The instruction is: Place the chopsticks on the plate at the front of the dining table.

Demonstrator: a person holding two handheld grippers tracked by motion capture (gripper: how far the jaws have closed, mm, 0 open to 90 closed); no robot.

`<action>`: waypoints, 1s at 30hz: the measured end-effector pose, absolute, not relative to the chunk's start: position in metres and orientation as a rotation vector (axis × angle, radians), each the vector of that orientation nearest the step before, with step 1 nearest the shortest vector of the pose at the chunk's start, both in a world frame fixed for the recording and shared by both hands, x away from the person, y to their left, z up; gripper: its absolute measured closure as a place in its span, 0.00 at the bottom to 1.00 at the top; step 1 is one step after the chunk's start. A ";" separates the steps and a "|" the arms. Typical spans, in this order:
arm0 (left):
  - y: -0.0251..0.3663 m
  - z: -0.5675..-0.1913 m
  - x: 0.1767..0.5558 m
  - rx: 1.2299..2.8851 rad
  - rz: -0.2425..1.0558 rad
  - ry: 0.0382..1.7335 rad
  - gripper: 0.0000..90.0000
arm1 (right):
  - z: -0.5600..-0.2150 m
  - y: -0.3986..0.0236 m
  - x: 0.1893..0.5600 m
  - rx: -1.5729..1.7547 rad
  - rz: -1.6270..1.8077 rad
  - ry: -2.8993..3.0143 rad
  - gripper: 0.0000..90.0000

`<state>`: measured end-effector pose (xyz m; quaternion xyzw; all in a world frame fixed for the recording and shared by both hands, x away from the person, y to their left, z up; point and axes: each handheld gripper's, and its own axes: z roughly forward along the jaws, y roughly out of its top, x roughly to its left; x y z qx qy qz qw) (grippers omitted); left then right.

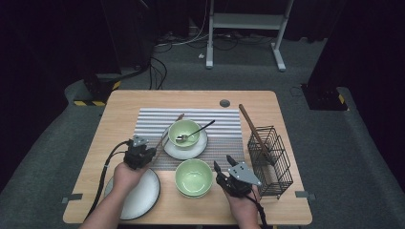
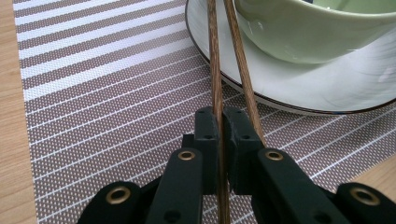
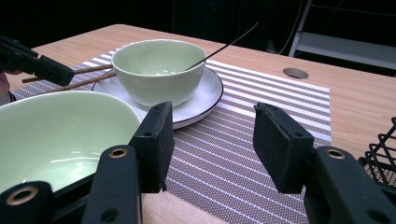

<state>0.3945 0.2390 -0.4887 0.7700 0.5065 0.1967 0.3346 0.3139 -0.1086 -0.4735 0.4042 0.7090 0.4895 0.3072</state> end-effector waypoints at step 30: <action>0.236 -0.489 0.402 2.055 0.459 1.342 0.91 | -0.473 -0.109 0.314 1.074 1.298 1.873 0.53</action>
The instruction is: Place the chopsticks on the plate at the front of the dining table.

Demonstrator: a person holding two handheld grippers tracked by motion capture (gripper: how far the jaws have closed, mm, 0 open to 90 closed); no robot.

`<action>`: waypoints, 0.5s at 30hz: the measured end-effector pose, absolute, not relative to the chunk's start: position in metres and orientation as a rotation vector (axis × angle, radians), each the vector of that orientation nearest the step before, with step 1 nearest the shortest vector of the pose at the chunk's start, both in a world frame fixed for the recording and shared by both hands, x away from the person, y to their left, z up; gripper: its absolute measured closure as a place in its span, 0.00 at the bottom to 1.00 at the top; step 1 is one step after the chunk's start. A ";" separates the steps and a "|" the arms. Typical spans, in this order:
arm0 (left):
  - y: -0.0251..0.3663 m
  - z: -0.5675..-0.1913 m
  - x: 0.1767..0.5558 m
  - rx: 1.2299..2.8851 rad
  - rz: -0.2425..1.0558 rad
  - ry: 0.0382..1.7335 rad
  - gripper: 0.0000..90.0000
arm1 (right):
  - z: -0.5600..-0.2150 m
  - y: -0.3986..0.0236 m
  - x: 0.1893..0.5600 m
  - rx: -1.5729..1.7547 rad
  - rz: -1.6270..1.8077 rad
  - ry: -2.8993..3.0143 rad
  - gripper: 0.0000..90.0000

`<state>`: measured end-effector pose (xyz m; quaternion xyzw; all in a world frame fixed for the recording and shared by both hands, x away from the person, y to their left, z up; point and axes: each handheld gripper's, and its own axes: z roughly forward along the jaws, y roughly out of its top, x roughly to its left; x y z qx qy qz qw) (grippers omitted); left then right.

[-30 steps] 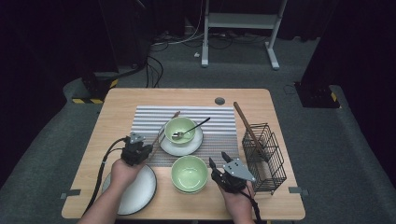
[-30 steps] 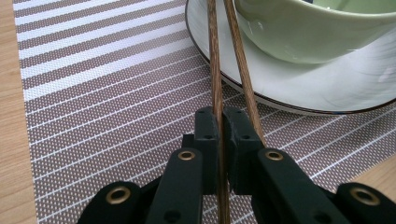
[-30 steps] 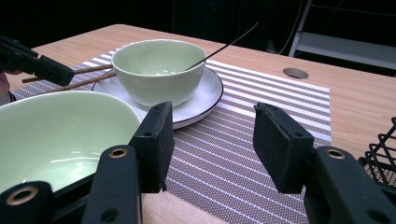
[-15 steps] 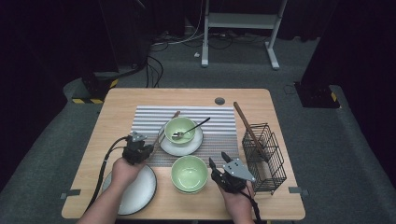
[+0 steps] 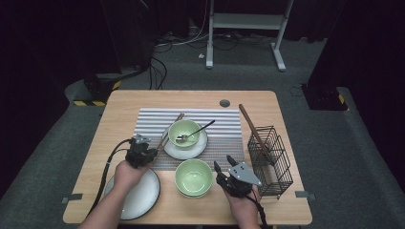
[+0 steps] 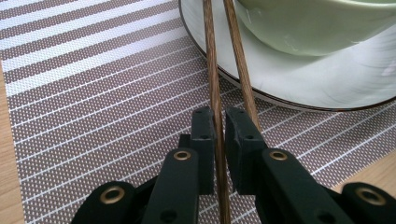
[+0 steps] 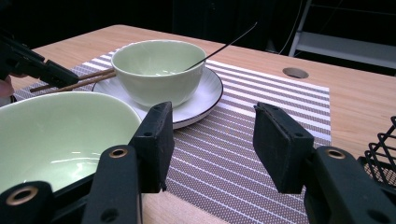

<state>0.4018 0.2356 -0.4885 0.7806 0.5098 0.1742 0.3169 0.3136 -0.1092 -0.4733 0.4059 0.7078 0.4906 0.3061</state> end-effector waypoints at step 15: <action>0.234 -0.486 0.400 2.051 0.448 1.323 0.93 | -0.473 -0.108 0.313 1.070 1.299 1.875 0.53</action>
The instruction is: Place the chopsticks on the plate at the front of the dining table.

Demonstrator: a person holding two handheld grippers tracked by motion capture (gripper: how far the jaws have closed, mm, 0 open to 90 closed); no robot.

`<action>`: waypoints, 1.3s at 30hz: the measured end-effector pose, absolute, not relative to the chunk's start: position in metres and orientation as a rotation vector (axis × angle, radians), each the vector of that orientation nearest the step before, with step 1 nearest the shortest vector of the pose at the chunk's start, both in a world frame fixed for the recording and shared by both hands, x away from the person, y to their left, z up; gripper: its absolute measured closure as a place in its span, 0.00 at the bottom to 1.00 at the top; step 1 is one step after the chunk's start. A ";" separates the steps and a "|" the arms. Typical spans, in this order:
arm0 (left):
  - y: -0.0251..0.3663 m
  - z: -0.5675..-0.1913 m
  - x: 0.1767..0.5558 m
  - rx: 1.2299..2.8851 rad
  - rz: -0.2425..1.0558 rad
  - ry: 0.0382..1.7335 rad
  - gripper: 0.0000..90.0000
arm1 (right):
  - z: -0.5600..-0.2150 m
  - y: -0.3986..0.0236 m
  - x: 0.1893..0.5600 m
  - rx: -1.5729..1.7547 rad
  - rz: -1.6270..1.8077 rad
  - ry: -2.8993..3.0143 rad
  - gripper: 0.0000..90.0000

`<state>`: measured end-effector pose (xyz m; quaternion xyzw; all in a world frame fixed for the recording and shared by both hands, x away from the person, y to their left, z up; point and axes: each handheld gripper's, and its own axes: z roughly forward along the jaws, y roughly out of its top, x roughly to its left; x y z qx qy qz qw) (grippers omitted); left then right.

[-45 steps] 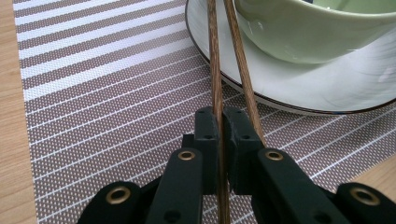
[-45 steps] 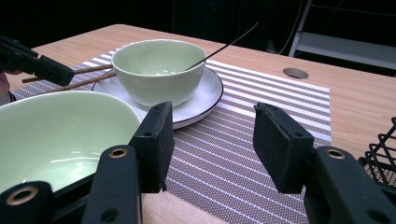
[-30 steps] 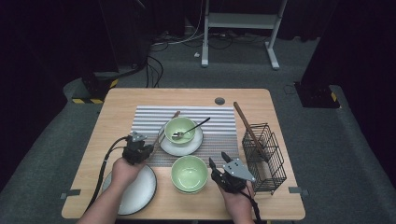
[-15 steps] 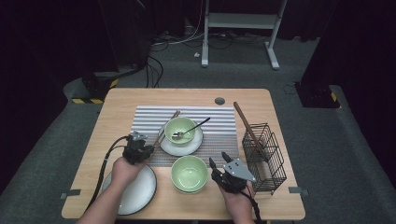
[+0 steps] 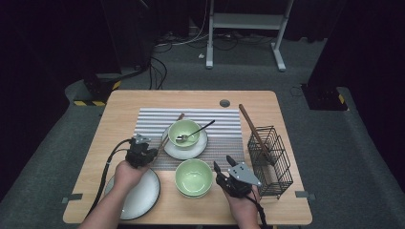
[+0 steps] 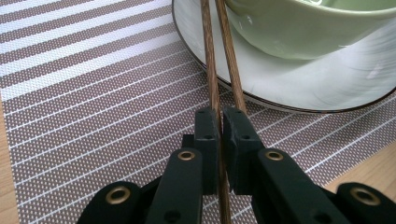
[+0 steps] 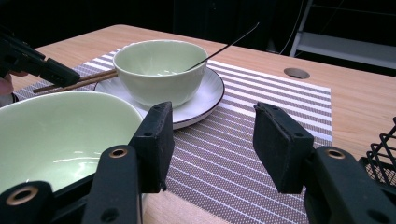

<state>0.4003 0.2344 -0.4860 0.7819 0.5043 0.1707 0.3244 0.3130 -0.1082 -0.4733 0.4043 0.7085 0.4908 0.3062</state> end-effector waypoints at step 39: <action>0.228 -0.481 0.396 1.969 0.424 1.285 0.71 | -0.474 -0.109 0.313 1.072 1.305 1.877 0.52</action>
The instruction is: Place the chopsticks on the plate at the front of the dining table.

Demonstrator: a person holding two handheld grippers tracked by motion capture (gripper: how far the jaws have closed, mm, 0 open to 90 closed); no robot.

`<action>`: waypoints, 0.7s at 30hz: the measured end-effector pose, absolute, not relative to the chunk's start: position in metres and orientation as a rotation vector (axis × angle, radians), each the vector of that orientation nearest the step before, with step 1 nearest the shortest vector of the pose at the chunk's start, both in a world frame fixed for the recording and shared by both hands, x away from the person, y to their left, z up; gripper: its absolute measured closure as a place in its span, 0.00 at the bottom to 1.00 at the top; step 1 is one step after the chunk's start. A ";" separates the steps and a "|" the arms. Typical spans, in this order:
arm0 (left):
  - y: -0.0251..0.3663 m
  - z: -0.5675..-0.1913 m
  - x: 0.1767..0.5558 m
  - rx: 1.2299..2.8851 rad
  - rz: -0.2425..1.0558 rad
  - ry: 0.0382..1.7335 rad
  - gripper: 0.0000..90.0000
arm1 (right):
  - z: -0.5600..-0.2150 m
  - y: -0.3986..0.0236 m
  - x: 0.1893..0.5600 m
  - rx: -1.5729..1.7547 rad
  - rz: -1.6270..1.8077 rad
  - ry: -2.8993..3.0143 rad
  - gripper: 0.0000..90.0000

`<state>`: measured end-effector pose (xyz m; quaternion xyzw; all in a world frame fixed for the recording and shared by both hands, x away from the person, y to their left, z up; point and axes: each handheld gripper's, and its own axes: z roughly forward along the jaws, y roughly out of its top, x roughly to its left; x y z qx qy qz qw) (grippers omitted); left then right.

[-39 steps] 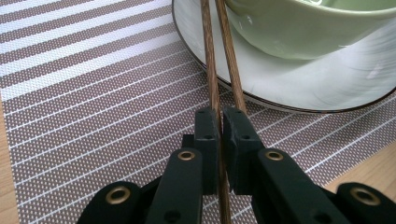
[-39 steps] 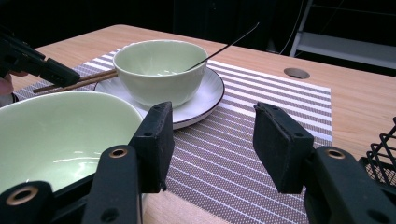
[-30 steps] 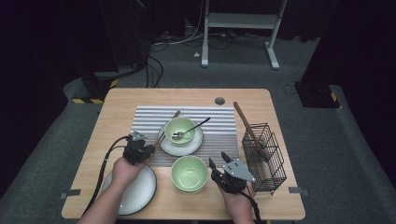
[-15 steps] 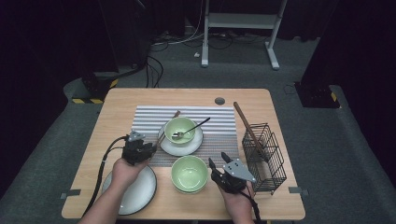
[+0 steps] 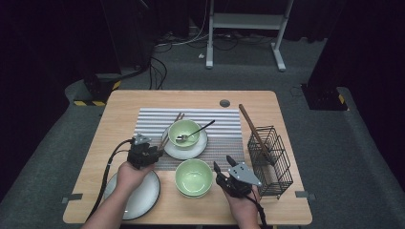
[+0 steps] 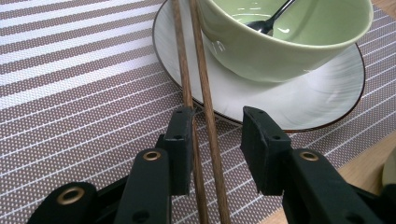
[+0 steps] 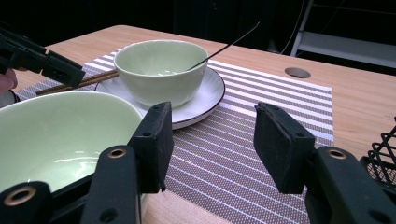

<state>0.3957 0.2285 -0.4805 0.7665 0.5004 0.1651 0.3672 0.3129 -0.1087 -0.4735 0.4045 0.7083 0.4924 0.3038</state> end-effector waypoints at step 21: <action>0.230 -0.484 0.400 1.990 0.429 1.270 0.75 | -0.473 -0.110 0.313 1.077 1.308 1.872 0.52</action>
